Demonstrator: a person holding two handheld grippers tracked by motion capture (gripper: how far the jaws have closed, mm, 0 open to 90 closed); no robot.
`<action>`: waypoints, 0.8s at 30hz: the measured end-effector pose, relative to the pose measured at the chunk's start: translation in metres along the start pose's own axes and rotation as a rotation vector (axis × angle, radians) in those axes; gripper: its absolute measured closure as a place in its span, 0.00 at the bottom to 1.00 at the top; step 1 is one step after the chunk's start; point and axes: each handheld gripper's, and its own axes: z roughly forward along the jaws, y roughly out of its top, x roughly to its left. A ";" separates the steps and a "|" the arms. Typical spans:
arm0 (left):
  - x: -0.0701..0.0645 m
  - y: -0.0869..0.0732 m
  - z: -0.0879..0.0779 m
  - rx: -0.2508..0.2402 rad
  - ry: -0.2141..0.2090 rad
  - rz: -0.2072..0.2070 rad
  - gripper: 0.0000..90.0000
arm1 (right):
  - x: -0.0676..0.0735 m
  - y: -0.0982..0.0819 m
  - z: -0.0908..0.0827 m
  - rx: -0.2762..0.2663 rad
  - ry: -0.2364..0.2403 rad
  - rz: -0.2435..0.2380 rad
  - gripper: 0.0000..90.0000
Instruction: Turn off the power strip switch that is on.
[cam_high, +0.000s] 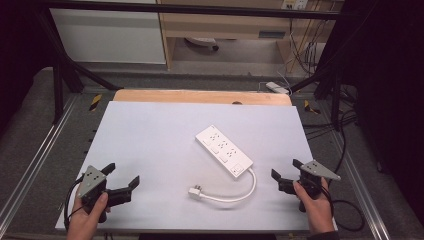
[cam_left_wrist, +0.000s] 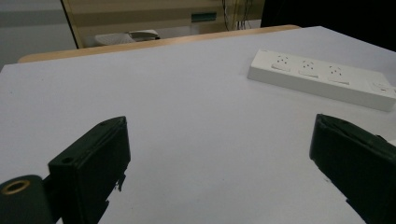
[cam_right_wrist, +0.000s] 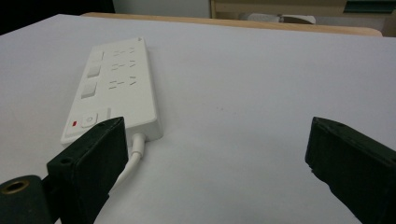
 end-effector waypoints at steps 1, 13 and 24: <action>0.000 0.000 0.000 -0.002 0.002 -0.002 0.06 | 0.000 -0.001 0.001 0.008 0.003 -0.001 0.07; 0.002 0.000 0.000 -0.002 0.009 -0.010 0.06 | 0.002 0.000 -0.001 0.000 0.017 0.002 0.06; 0.002 -0.001 0.001 0.000 0.007 -0.011 0.06 | 0.007 0.008 -0.008 -0.079 0.023 0.017 0.05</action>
